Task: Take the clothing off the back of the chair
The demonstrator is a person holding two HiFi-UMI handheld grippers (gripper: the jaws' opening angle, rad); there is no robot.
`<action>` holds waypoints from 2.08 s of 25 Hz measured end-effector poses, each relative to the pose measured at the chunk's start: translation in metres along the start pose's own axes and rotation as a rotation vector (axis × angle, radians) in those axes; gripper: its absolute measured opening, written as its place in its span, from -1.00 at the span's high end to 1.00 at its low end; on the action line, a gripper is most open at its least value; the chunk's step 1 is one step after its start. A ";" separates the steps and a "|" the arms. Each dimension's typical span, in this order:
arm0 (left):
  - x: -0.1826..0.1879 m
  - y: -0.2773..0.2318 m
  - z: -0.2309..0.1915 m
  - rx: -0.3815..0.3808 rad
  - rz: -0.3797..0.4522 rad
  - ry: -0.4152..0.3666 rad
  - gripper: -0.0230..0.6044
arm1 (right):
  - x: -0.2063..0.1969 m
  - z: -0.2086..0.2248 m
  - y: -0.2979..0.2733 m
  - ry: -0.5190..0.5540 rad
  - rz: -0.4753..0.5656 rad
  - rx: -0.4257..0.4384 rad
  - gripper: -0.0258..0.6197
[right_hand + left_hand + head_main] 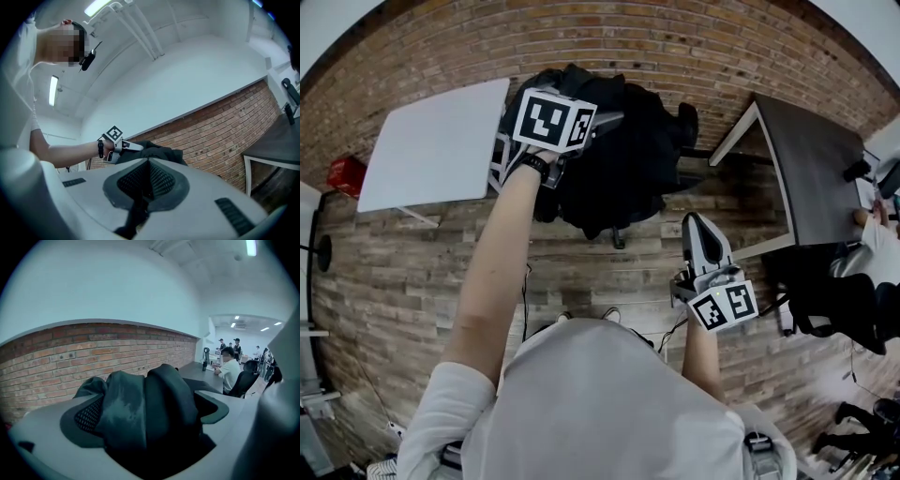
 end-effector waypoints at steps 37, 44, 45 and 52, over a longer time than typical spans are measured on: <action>0.017 0.033 -0.023 0.019 0.121 0.057 0.64 | 0.027 0.001 0.057 0.034 0.038 -0.050 0.86; 0.033 0.056 -0.026 0.068 0.276 0.025 0.65 | 0.030 0.003 0.053 0.042 0.048 -0.038 0.86; 0.036 0.059 -0.026 0.074 0.297 0.018 0.65 | 0.029 0.003 0.053 0.042 0.046 -0.036 0.86; 0.056 0.077 -0.025 0.079 0.391 0.017 0.65 | 0.028 0.005 0.045 0.038 0.039 -0.011 0.86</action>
Point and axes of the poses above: the fingertips, and each gripper's own axes: y backward along the fingers, z to its right, x out of its top, the point moved 3 cm from there along y, backward along the fingers, and after that the axes turned 11 degrees about z, right-handed, at the moved point
